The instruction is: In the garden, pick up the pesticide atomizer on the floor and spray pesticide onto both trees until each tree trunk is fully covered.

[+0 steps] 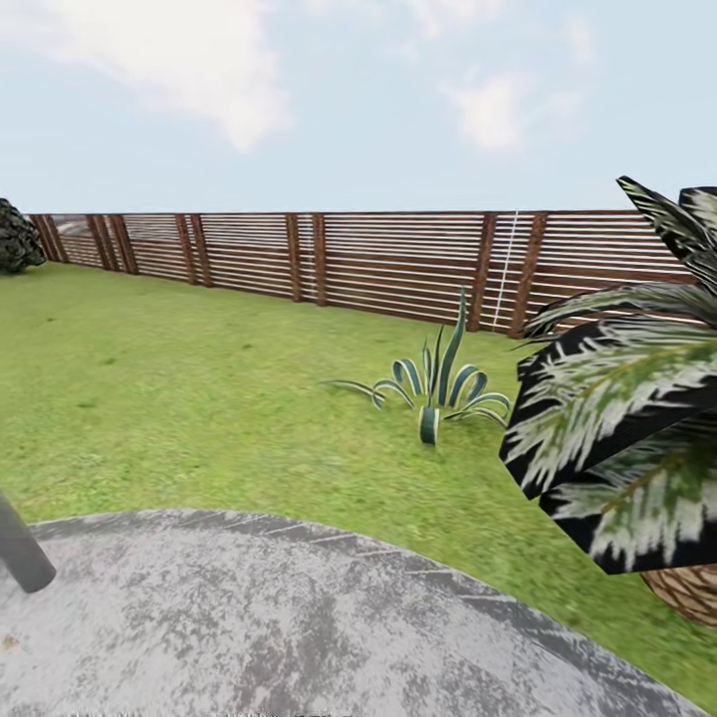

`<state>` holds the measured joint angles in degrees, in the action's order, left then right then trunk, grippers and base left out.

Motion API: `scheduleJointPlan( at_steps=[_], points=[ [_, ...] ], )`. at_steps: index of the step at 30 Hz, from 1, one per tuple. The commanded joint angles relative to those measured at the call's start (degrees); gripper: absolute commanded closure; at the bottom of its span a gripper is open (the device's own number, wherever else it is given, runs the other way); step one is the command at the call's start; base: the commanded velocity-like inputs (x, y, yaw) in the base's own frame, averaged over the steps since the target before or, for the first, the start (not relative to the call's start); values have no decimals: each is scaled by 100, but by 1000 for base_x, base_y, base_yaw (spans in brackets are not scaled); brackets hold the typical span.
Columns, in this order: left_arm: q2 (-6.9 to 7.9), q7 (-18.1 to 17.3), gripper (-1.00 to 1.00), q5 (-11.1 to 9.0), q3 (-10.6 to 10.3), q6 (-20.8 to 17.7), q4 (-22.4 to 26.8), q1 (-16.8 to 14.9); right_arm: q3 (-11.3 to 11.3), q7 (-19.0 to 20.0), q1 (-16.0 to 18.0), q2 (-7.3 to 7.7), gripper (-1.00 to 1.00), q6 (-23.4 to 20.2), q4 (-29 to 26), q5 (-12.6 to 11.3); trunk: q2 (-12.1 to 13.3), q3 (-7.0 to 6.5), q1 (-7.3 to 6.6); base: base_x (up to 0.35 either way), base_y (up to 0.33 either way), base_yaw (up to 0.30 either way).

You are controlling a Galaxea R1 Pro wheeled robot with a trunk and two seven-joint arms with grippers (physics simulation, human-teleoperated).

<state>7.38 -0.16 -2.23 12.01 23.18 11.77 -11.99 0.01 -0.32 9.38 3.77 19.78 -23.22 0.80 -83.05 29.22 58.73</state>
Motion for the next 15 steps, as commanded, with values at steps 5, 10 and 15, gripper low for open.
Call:
scheduleJointPlan(
  at_steps=[5,10,15],
  points=[
    [0,-2,-100,-23,-6,20,-8,-5,0,-3,2,1,-100,17,2,9,-3,40,-1,0,0,217],
    [0,-2,-100,-23,-6,20,-8,-4,1,-3,2,1,-100,17,2,8,-3,74,-1,0,0,217],
    [0,-2,-100,-23,-6,20,-8,-5,0,-3,2,1,-100,17,2,8,-3,108,-1,0,0,217]
  ],
)
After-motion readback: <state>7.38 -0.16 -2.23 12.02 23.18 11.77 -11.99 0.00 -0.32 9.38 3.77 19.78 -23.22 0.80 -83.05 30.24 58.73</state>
